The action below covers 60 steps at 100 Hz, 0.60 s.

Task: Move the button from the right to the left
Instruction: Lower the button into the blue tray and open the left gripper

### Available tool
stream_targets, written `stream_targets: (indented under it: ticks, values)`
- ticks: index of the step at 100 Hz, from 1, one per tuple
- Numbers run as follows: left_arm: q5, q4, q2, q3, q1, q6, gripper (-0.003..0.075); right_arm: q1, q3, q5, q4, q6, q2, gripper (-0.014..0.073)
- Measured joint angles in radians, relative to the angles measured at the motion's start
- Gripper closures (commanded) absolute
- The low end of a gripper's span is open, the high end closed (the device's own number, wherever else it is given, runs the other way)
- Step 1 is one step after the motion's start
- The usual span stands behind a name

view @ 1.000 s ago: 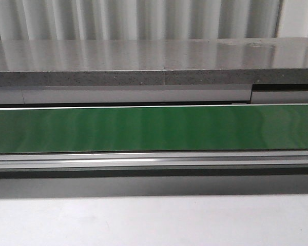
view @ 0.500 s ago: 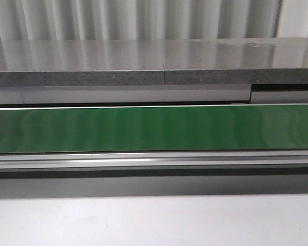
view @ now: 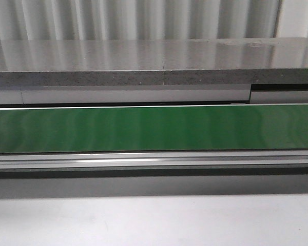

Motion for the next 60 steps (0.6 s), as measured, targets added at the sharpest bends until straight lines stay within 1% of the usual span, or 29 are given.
stream_targets:
  ticks: [23, 43, 60]
  values:
    - [-0.076, -0.038, -0.178, 0.156, -0.008, 0.0, 0.074, 0.0, 0.0, 0.0, 0.0, 0.0, 0.0, 0.066]
    - [-0.181, -0.04, -0.345, 0.305, -0.008, 0.0, 0.074, 0.0, 0.0, 0.0, 0.0, 0.0, 0.0, 0.066]
    - [-0.238, -0.042, -0.483, 0.418, -0.008, 0.0, 0.074, 0.0, 0.0, 0.0, 0.0, 0.0, 0.0, 0.066]
